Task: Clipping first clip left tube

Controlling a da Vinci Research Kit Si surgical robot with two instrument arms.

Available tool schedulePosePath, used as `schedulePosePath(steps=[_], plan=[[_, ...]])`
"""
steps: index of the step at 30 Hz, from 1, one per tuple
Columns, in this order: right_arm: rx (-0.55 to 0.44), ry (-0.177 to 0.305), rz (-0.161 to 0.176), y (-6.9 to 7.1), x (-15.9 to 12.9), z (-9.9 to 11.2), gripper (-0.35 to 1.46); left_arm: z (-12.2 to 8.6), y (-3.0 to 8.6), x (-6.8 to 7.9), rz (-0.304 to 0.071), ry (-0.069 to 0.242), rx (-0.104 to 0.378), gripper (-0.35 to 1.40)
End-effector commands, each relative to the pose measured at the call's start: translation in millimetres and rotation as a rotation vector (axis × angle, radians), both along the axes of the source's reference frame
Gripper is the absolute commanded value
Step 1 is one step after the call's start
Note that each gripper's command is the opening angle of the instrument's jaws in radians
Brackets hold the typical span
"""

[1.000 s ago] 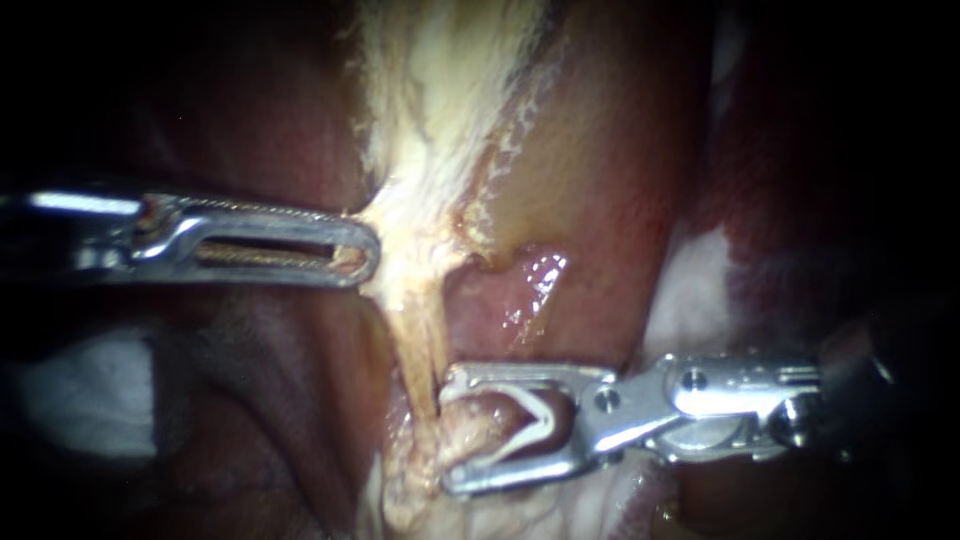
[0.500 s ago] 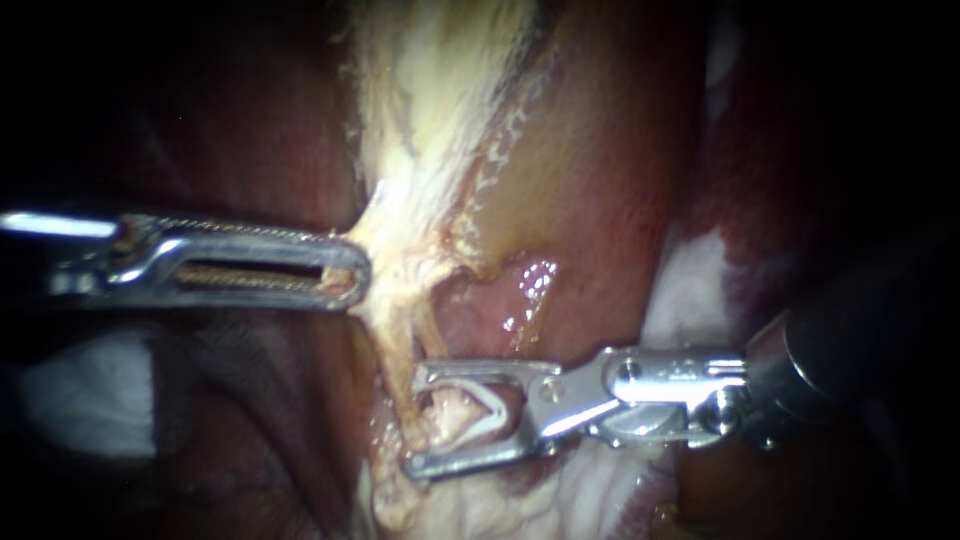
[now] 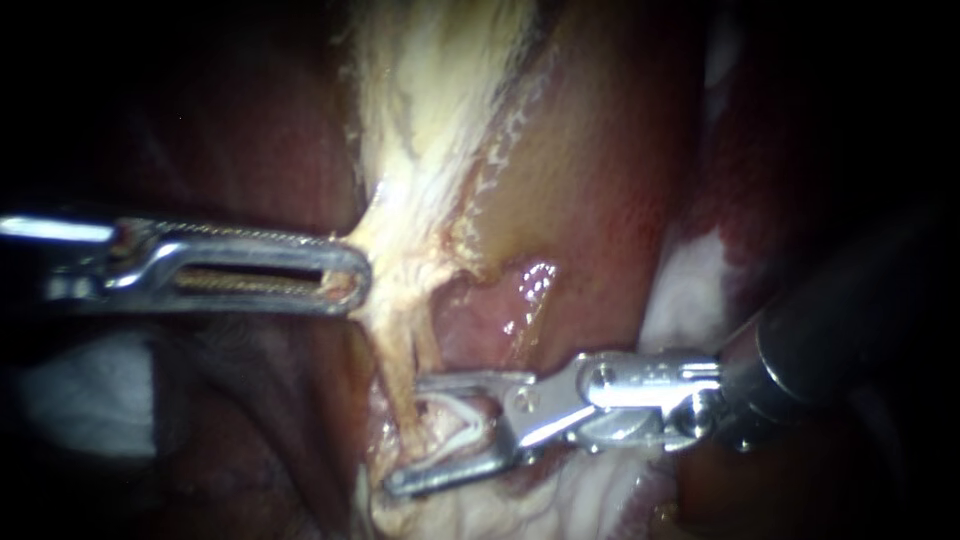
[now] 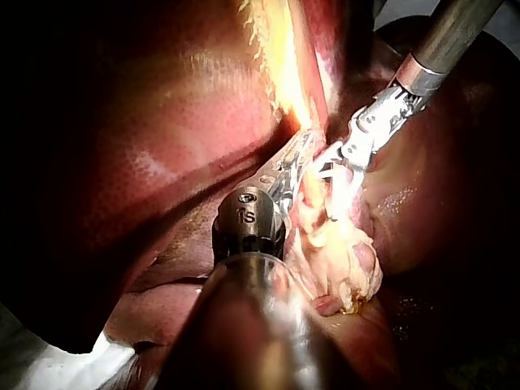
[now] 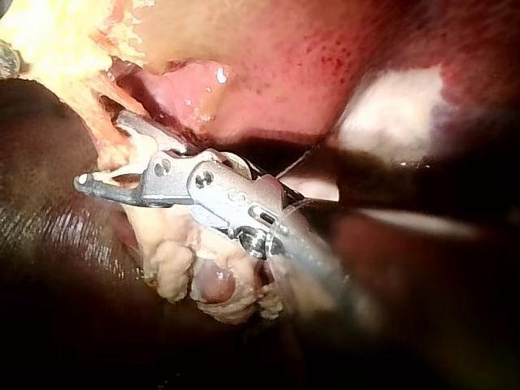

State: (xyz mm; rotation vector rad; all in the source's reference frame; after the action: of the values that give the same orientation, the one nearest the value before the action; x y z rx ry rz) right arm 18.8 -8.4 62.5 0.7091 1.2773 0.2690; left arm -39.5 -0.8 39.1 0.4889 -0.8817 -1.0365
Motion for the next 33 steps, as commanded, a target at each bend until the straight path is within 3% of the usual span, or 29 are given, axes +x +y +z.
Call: schedulePosePath(steps=[1, 5, 19, 22, 26, 33], plan=[[0.007, 0.004, -0.005, -0.2, 0.2, -0.2, 0.58, 0.1, 0.0, 0.0, 0.001, -0.001, 0.001, -0.35], [0.016, 0.011, -0.015, -0.5, 0.9, -0.2, 0.58, 0.2, 0.2, 0.0, 0.002, -0.002, 0.001, -0.35], [0.056, -0.02, 0.014, -0.6, 2.9, 1.1, 0.47, 0.3, 0.2, -0.2, 0.001, -0.001, 0.001, -0.35], [0.064, -0.029, 0.018, -0.7, 2.8, 1.2, 0.29, 0.3, 0.2, -0.2, 0.001, -0.001, 0.001, -0.35], [0.054, -0.055, 0.033, -0.7, 2.2, 1.5, -0.3, 0.3, 0.2, -0.2, 0.0, -0.001, 0.001, -0.35], [0.072, -0.074, 0.038, -0.6, 1.9, 2.0, -0.35, 0.3, 0.2, -0.2, 0.0, -0.001, 0.001, -0.35]])
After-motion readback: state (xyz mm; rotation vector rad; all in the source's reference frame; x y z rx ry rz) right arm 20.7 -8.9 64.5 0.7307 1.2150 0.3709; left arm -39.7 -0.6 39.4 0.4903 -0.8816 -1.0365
